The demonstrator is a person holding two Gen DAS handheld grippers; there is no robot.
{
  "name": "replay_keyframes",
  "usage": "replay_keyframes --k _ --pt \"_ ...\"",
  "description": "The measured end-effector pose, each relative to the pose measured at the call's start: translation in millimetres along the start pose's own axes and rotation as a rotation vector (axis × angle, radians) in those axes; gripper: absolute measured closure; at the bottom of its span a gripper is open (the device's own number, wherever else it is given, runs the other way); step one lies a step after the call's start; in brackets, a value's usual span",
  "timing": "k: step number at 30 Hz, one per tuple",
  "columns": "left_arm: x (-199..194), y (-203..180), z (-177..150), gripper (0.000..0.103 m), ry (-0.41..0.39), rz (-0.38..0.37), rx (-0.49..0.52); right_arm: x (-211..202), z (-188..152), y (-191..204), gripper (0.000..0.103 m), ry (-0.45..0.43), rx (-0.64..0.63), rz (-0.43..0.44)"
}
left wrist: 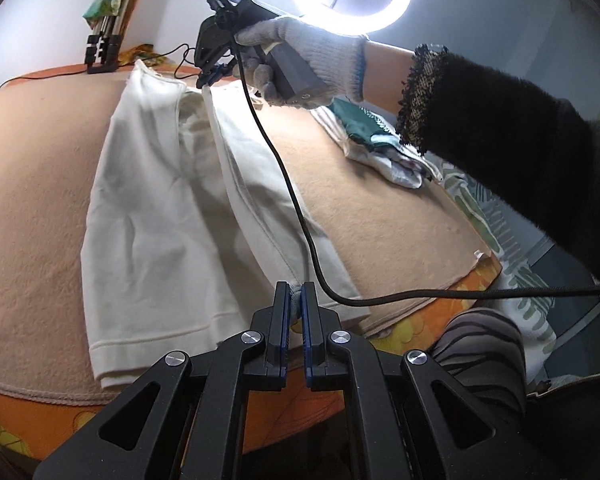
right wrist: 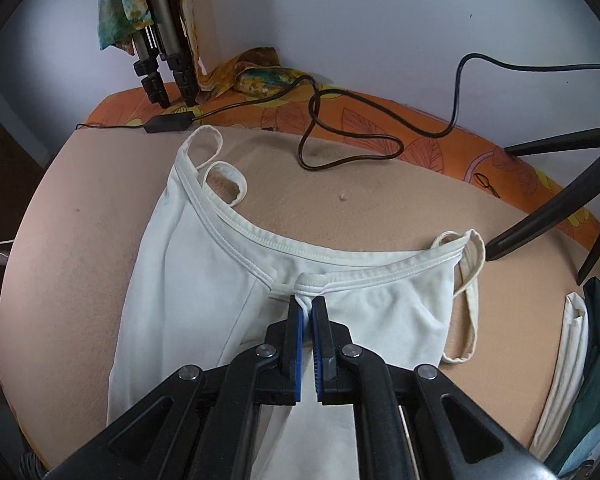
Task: Fold small clothes
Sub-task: 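Fold the second side lengthwise over the first fold with both tools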
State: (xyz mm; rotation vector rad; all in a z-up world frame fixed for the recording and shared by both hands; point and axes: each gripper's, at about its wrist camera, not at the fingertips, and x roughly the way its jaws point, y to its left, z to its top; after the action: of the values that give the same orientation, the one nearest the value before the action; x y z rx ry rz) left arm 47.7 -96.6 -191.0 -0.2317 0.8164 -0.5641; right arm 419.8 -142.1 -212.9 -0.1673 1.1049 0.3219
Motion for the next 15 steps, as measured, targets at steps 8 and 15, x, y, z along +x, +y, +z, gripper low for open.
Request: replay_keyframes --k 8,15 --pt "3.6 -2.8 -3.6 0.099 0.033 0.017 0.027 10.9 0.7 6.5 0.100 0.020 -0.006 0.004" --pt "-19.6 -15.0 -3.4 0.094 0.009 0.031 0.102 -27.4 0.2 -26.4 0.064 -0.095 0.100 0.186"
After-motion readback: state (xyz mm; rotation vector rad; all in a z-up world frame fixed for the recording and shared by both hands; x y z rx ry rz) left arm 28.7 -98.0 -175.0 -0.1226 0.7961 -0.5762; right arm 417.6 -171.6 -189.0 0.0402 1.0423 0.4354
